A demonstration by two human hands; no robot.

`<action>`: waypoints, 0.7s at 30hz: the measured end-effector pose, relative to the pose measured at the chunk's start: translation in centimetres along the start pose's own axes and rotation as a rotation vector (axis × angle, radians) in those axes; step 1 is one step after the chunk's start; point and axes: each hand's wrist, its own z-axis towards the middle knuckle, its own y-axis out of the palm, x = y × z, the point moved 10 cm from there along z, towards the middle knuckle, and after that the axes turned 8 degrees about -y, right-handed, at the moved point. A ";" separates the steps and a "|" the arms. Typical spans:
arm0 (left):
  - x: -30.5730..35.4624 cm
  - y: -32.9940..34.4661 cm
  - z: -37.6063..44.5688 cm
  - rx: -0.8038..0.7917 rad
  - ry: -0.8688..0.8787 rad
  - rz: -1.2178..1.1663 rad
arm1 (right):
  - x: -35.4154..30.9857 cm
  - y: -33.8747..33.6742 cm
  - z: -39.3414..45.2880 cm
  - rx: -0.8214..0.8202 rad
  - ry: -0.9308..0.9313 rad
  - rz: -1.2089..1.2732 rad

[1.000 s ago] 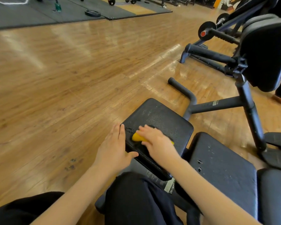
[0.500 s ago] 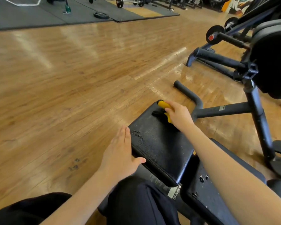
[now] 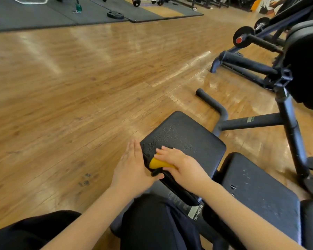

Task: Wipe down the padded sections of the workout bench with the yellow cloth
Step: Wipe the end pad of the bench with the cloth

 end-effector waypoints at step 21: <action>0.1 -0.2 -0.1 -0.002 0.035 -0.061 | -0.6 0.2 3.5 0.002 -0.033 -0.135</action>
